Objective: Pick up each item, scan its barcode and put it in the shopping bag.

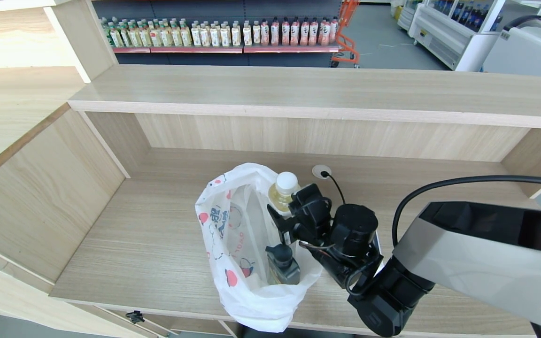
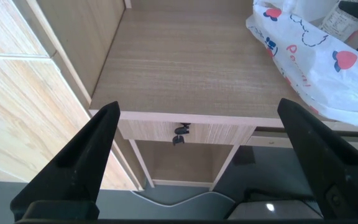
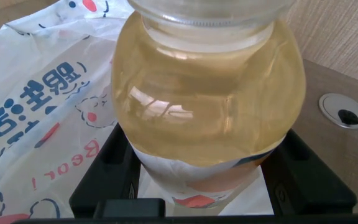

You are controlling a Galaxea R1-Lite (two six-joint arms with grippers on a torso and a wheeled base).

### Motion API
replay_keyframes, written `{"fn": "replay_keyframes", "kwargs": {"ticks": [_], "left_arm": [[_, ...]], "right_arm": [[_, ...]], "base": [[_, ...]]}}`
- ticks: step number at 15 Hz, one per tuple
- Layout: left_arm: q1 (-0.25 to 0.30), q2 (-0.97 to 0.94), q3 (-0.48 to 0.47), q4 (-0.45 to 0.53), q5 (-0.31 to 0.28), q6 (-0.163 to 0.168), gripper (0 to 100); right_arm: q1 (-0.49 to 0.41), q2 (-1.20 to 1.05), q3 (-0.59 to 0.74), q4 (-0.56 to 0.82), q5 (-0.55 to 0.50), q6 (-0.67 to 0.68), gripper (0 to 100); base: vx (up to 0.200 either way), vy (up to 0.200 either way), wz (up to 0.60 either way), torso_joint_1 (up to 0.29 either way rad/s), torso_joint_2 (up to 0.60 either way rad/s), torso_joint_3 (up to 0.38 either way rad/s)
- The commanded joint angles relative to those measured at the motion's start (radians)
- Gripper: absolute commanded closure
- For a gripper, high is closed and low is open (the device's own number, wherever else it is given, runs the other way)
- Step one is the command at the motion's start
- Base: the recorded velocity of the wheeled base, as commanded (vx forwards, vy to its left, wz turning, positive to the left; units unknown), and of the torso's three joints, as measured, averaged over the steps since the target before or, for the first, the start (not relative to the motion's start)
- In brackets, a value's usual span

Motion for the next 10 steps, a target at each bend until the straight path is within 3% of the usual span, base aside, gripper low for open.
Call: {"fn": "replay_keyframes", "kwargs": {"ticks": [1,10], "left_arm": [[0.000,0.000,0.000,0.000,0.000,0.000,0],[0.000,0.000,0.000,0.000,0.000,0.000,0]], "right_arm": [[0.000,0.012,-0.001,-0.010,0.000,-0.007,100],[0.002,0.020,0.040,-0.027,-0.003,-0.010,100]], "base": [[0.000,0.000,0.00,0.000,0.00,0.000],[0.000,0.000,0.00,0.000,0.00,0.000]]}}
